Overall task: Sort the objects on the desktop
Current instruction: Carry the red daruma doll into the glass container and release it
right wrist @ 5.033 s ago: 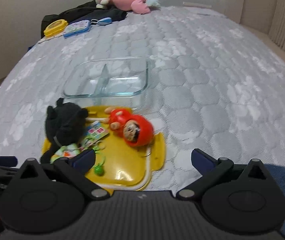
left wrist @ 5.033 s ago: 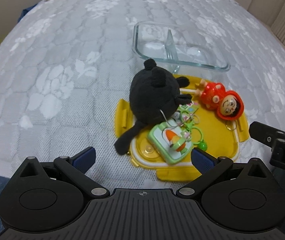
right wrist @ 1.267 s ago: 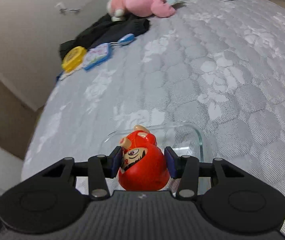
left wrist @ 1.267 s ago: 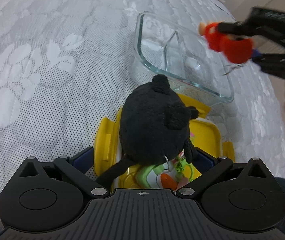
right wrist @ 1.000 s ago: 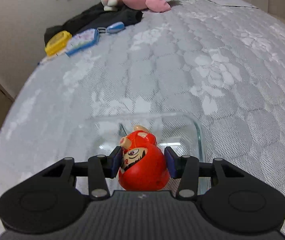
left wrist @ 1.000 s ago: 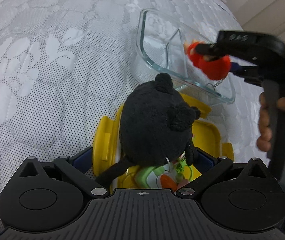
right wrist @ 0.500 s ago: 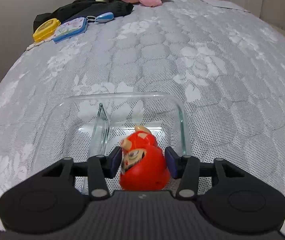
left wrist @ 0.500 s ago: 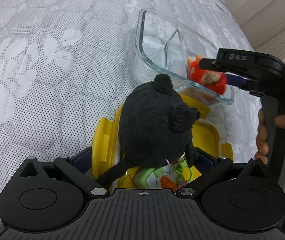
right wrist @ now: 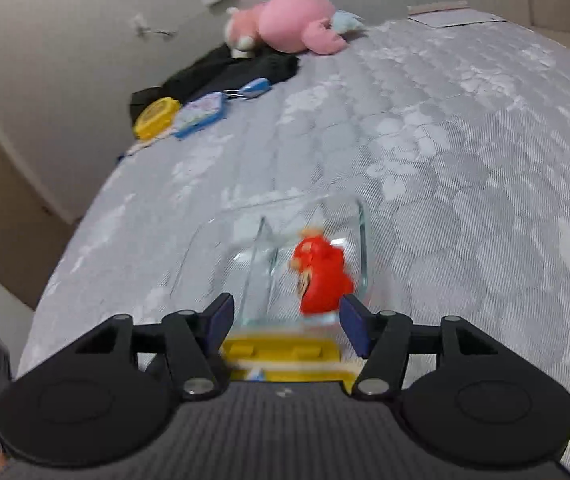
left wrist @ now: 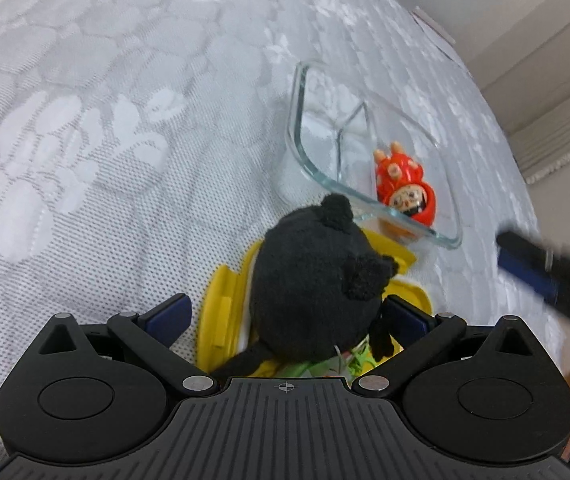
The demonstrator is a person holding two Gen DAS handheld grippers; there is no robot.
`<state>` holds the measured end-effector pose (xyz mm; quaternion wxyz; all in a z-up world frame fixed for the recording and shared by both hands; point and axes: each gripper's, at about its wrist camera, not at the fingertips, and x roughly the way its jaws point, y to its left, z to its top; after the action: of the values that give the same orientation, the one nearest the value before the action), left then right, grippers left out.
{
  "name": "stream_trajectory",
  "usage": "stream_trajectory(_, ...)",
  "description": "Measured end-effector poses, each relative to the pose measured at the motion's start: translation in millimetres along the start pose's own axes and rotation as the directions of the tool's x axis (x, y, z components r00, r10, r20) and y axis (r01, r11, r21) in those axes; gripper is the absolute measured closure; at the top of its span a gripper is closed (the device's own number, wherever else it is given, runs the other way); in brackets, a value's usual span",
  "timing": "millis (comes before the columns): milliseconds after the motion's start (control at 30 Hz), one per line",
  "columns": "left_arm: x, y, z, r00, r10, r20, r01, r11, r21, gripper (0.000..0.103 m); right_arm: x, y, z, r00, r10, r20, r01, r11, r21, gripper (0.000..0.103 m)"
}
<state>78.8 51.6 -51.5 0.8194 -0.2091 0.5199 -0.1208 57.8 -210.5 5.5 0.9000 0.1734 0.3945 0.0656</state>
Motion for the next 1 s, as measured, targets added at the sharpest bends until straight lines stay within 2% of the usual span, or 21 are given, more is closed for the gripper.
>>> stream_trajectory(33,-4.8,-0.4,0.0,1.0,0.004,0.021,-0.004,1.0,-0.003,0.0,-0.9,-0.5,-10.6,1.0,0.005,0.003,-0.005,1.0,-0.019,0.027)
stream_trajectory(167,-22.9,-0.3,5.3,0.989,0.072,0.132,-0.071,0.997,-0.012,0.0,11.7,10.1,-39.0,0.997,0.015,-0.082,-0.023,0.995,-0.095,0.027)
stream_trajectory(233,-30.3,2.7,9.8,0.977,0.109,0.182,-0.104,0.994,-0.035,0.0,8.4,23.7,-38.7,0.997,0.043,-0.061,-0.052,0.985,-0.163,0.022)
stream_trajectory(267,-32.6,4.1,10.8,0.971,0.126,0.203,-0.118,0.992,-0.051,0.0,5.7,30.5,-39.2,0.998,0.047,-0.041,-0.055,0.979,-0.196,0.015)
stream_trajectory(333,-27.9,8.5,14.5,0.972,0.129,0.195,-0.115,0.99,-0.083,0.0,2.8,40.9,-42.4,0.998,0.061,-0.016,-0.063,0.971,-0.232,0.013)
stream_trajectory(400,-12.5,3.7,17.3,0.98,0.125,0.152,-0.115,0.991,-0.071,0.0,3.1,47.0,-44.2,0.997,0.077,-0.014,-0.078,0.968,-0.238,0.013)
stream_trajectory(467,-7.7,-6.1,12.4,0.984,0.122,0.128,-0.123,0.992,-0.003,0.0,3.1,46.0,-41.4,0.999,0.039,0.01,-0.036,0.977,-0.209,0.013)
stream_trajectory(533,-13.4,-19.2,6.4,0.982,0.119,0.148,-0.133,0.987,0.087,0.0,0.4,36.6,-36.1,0.998,-0.024,0.052,0.031,0.989,-0.144,0.013)
stream_trajectory(633,-18.1,-42.6,4.6,0.985,0.098,0.141,-0.123,0.976,0.18,0.0,-4.9,12.7,-31.4,0.989,-0.114,0.097,0.118,0.992,-0.04,0.012)
stream_trajectory(700,-23.3,-57.9,2.1,0.98,0.099,0.17,-0.137,0.964,0.227,0.0,-2.6,-4.6,-28.5,0.981,-0.162,0.103,0.161,0.987,0.02,0.012)
stream_trajectory(800,-18.7,-77.3,2.3,0.969,0.158,0.19,-0.212,0.928,0.307,0.0,4.0,-24.6,-22.8,0.983,-0.164,0.08,0.155,0.982,0.103,0.012)
stream_trajectory(833,-16.7,-80.1,3.2,0.97,0.164,0.181,-0.215,0.924,0.315,0.0,5.2,-29.0,-21.4,0.986,-0.153,0.07,0.144,0.982,0.125,0.012)
stream_trajectory(933,-12.0,-78.7,5.2,0.976,0.168,0.135,-0.201,0.937,0.286,0.0,6.8,-37.1,-22.1,0.991,-0.124,0.049,0.115,0.981,0.158,0.012)
stream_trajectory(1000,-8.2,-77.2,5.9,0.972,0.203,0.116,-0.228,0.934,0.274,0.0,6.0,-40.7,-22.6,0.994,-0.102,0.039,0.094,0.979,0.179,0.012)
